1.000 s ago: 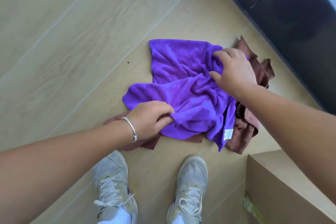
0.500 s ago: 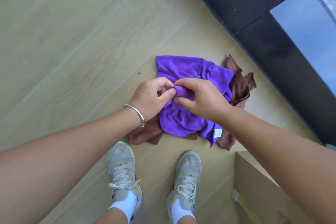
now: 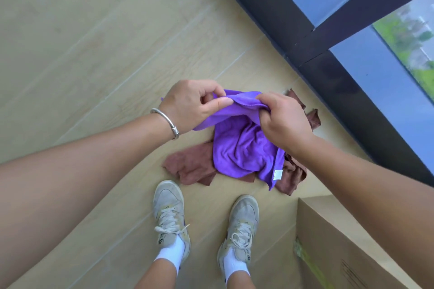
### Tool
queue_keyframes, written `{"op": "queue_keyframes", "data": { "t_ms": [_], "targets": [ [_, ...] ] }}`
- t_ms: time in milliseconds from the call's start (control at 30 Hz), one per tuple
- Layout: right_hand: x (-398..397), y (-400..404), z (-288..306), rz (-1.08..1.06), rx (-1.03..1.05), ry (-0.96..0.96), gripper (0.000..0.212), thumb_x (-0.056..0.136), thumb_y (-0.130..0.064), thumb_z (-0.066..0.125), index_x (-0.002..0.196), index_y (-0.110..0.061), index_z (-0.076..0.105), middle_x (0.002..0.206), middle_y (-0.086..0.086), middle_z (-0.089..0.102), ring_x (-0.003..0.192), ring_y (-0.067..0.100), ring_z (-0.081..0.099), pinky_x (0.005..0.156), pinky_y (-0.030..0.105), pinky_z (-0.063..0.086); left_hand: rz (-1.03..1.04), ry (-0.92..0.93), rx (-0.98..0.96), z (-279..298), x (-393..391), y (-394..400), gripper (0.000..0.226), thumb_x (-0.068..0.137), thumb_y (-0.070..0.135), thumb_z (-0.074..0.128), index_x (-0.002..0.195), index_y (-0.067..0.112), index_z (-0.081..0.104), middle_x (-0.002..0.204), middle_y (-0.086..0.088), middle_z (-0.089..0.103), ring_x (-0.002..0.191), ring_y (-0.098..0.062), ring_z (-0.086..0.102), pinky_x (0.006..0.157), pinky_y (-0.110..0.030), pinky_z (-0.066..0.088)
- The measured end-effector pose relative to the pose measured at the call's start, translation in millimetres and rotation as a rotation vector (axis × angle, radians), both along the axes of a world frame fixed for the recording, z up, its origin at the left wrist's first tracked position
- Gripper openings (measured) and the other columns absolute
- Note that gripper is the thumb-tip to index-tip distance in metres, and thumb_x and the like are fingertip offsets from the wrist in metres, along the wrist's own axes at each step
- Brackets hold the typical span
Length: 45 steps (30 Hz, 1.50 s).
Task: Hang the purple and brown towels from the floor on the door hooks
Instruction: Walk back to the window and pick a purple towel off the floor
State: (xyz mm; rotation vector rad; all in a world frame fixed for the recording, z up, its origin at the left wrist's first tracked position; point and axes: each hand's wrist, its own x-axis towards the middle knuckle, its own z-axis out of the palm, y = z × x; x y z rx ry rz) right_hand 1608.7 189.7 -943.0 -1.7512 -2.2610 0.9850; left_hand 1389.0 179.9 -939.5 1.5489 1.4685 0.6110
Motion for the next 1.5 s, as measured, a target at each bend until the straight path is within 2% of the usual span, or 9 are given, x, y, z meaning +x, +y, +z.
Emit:
{"op": "queue_keyframes", "data": {
  "t_ms": [133,233,400,467,600,800,1000,1167,1500],
  "targets": [
    [1.1,20.0,21.7,0.027,0.011,-0.026,0.045,0.083,-0.017,0.041,0.124,-0.013,0.058,0.121,0.008,0.064,0.111,0.029,0.056,0.092,0.036,0.044,-0.197,0.213,-0.005,18.0,-9.6,15.5,0.019,0.078,0.038,0.075,0.088,0.023,0.071,0.056,0.005,0.052,0.057,-0.017,0.049,0.057,-0.029,0.038],
    [5.1,36.1,39.4,0.139,0.013,-0.029,0.041,0.094,-0.012,0.042,0.134,-0.01,0.051,0.135,0.008,0.056,0.123,0.027,0.05,0.101,0.032,0.038,-0.382,0.558,-0.043,22.7,-19.9,21.4,0.016,0.086,0.033,0.064,0.072,0.028,0.06,0.067,0.004,0.048,0.073,-0.026,0.054,0.058,-0.03,0.03],
    [1.2,52.3,80.8,0.202,0.07,0.094,0.03,0.095,-0.004,0.045,0.119,-0.009,0.062,0.117,0.003,0.065,0.109,0.019,0.058,0.092,0.024,0.042,-0.134,0.433,-0.015,33.4,-36.0,14.7,0.011,0.089,0.025,0.059,0.093,0.019,0.067,0.079,0.003,0.049,0.078,-0.026,0.051,0.067,-0.034,0.04],
    [-3.1,56.1,99.7,0.146,0.132,0.188,0.026,0.093,-0.001,0.045,0.107,-0.01,0.065,0.102,-0.004,0.065,0.095,0.006,0.057,0.083,0.013,0.04,-0.132,0.452,-0.015,42.3,-41.5,12.8,0.012,0.09,0.026,0.058,0.093,0.016,0.064,0.087,-0.002,0.058,0.087,-0.028,0.055,0.086,-0.036,0.042],
    [-11.6,63.9,142.5,0.006,0.211,0.268,0.022,0.091,-0.002,0.045,0.097,-0.013,0.063,0.088,-0.013,0.059,0.084,-0.009,0.052,0.074,0.004,0.034,-0.195,0.618,-0.011,70.3,-62.7,12.7,0.018,0.092,0.03,0.055,0.099,0.015,0.063,0.09,-0.003,0.062,0.097,-0.024,0.056,0.114,-0.035,0.014],
    [-21.0,88.2,226.4,-0.045,0.263,0.257,0.026,0.088,-0.003,0.044,0.092,-0.024,0.059,0.079,-0.024,0.056,0.076,-0.005,0.053,0.068,0.007,0.035,-0.057,0.606,0.015,146.8,-112.8,14.5,0.009,0.091,0.022,0.06,0.09,0.017,0.067,0.075,0.003,0.057,0.085,-0.026,0.059,0.109,-0.038,0.03],
    [-40.1,110.9,299.5,-0.043,0.313,0.189,0.022,0.091,-0.009,0.047,0.097,-0.023,0.063,0.083,-0.02,0.058,0.079,0.001,0.05,0.069,0.005,0.034,0.083,0.677,0.013,218.5,-169.1,19.2,0.013,0.093,0.028,0.056,0.095,0.029,0.07,0.08,0.01,0.061,0.083,-0.021,0.056,0.063,-0.029,0.033],
    [-65.0,129.1,339.9,0.079,0.318,0.091,0.021,0.095,-0.014,0.048,0.1,-0.026,0.066,0.085,-0.007,0.065,0.077,0.017,0.058,0.067,0.03,0.044,0.249,0.644,0.011,269.6,-215.5,30.7,0.007,0.086,0.035,0.066,0.086,0.03,0.07,0.078,0.011,0.064,0.076,-0.019,0.059,0.064,-0.031,0.044],
    [-171.1,166.1,377.1,0.179,0.356,-0.001,0.014,0.091,-0.016,0.058,0.092,-0.025,0.067,0.071,-0.005,0.061,0.064,0.021,0.053,0.058,0.03,0.041,0.395,0.666,0.165,341.8,-317.2,30.7,0.015,0.092,0.023,0.059,0.1,0.025,0.071,0.092,0.005,0.063,0.088,-0.028,0.06,0.068,-0.033,0.041]
  ]
}}
